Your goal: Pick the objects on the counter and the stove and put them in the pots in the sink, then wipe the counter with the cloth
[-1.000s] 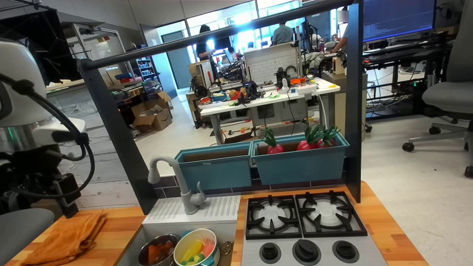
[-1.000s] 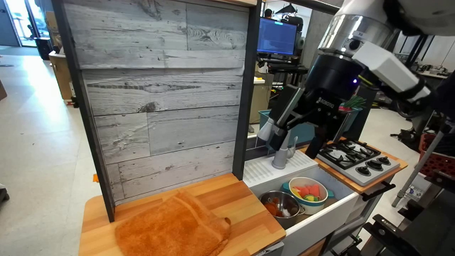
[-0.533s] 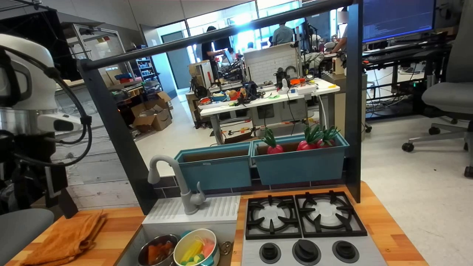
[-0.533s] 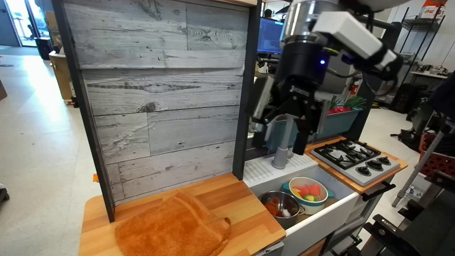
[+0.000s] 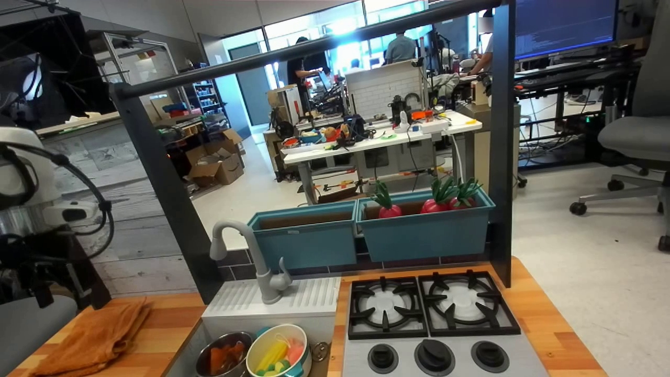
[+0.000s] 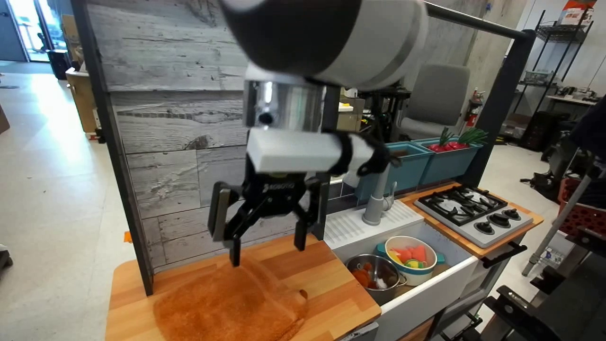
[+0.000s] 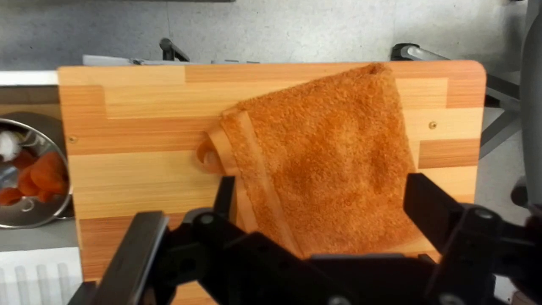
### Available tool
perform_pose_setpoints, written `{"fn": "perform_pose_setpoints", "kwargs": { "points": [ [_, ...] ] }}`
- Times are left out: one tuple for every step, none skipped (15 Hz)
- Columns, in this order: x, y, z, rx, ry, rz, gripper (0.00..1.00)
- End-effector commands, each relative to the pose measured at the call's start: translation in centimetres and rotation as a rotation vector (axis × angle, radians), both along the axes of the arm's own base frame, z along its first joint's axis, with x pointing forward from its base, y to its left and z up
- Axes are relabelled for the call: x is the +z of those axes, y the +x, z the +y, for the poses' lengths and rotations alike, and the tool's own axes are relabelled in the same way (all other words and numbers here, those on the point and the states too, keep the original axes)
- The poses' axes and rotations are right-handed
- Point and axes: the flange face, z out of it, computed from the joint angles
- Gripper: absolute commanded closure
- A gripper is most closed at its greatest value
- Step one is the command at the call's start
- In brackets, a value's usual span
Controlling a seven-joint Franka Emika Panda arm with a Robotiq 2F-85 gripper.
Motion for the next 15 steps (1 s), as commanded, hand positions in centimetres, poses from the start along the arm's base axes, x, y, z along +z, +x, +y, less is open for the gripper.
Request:
{"fn": "perform_pose_setpoints", "kwargs": {
  "points": [
    [-5.8, 2.8, 2.2, 0.021, 0.048, -0.153, 0.0],
    [-3.4, 0.8, 1.7, 0.01, 0.021, -0.073, 0.0],
    [-5.0, 1.2, 2.0, 0.008, 0.037, -0.105, 0.0],
    [-6.2, 1.4, 2.1, 0.006, 0.043, -0.116, 0.0],
    [-6.8, 1.7, 2.0, 0.004, 0.045, -0.123, 0.0],
    [-6.9, 1.9, 2.0, 0.003, 0.046, -0.127, 0.0],
    [-6.7, 1.9, 1.6, -0.009, 0.041, -0.112, 0.0],
    [-7.2, 1.8, 1.6, -0.003, 0.028, -0.099, 0.0],
    [-7.6, 1.7, 1.7, 0.009, 0.006, -0.102, 0.0],
    [-8.3, 1.6, 2.0, 0.013, -0.014, -0.093, 0.0],
    [-8.9, 1.5, 2.2, 0.025, -0.028, -0.095, 0.0],
    [-10.0, 1.2, 2.6, 0.034, -0.056, -0.083, 0.0],
    [-11.1, 1.1, 2.9, 0.062, -0.062, -0.089, 0.0],
    [-12.3, 0.8, 3.2, 0.089, -0.049, -0.072, 0.0],
    [-10.4, 0.6, 2.2, 0.049, -0.029, -0.073, 0.0]
  ]
}}
